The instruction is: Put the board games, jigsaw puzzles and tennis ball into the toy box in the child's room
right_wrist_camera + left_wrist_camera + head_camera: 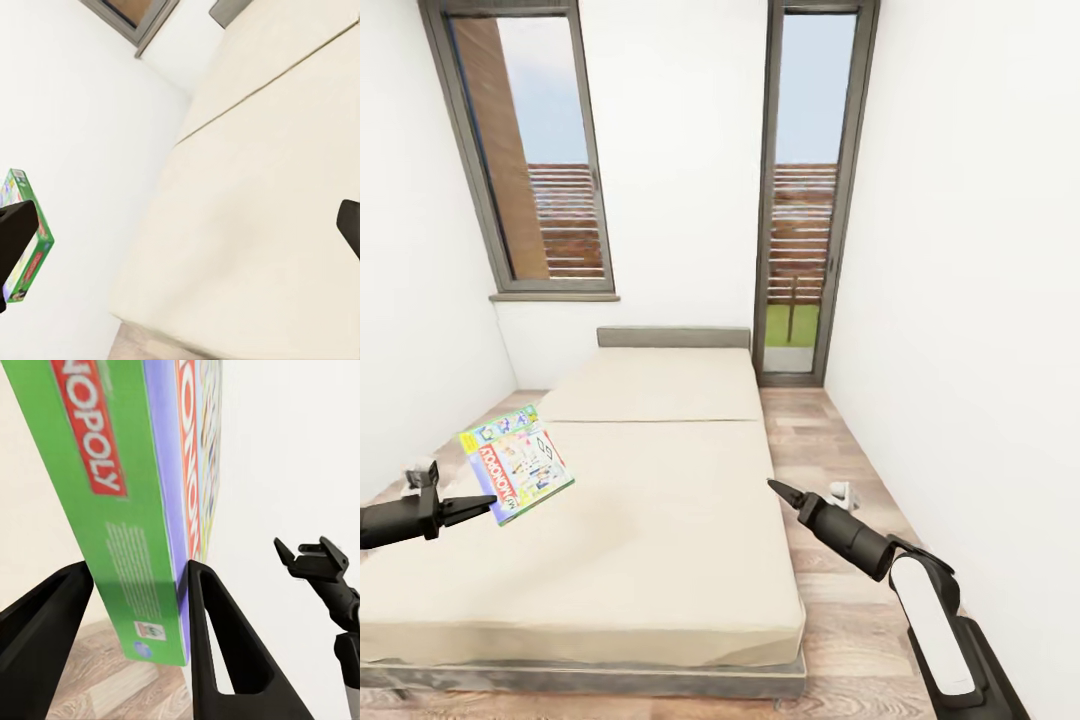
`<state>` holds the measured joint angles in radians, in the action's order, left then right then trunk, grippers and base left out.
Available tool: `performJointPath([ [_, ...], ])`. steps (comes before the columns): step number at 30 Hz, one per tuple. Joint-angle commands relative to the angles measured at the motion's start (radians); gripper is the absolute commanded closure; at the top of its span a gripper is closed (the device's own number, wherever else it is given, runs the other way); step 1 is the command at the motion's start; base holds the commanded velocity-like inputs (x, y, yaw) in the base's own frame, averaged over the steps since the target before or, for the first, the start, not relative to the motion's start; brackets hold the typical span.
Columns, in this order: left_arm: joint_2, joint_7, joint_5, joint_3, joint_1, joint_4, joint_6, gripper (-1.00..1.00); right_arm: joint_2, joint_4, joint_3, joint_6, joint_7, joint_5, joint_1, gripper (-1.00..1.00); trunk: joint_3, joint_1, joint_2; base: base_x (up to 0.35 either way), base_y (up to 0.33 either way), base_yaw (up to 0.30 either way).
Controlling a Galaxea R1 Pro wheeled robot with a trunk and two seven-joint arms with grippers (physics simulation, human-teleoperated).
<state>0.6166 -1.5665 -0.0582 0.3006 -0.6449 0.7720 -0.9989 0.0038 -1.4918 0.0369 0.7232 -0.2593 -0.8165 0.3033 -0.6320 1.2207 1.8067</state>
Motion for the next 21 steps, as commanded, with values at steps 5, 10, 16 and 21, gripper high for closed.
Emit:
performJointPath([
  [5, 0.001, -0.004, 0.001, -0.001, -0.001, 0.0, -0.01, 1.0, 0.002, -0.001, -0.013, -0.001, 0.002, 0.0, 0.0, -1.0, 0.015, -0.019, -0.035, 0.0, 0.0, 0.284],
  [10, 0.0, -0.004, 0.0, 0.0, -0.001, 0.0, -0.009, 1.0, 0.002, -0.001, -0.077, -0.005, 0.008, 0.002, 0.0, -1.0, 0.031, -0.039, -0.07, 0.0, 0.0, 0.289],
  [16, -0.001, -0.004, 0.0, 0.0, -0.001, 0.0, -0.009, 1.0, 0.002, 0.001, -0.093, -0.004, 0.045, 0.002, 0.0, -1.0, 0.048, -0.062, -0.112, -0.151, 0.0, 0.289],
  [21, 0.0, -0.004, 0.002, 0.0, -0.001, 0.0, -0.01, 1.0, 0.003, 0.006, -0.095, -0.005, 0.063, 0.002, 0.0, -1.0, 0.062, -0.081, -0.147, -0.13, 0.0, 0.289],
])
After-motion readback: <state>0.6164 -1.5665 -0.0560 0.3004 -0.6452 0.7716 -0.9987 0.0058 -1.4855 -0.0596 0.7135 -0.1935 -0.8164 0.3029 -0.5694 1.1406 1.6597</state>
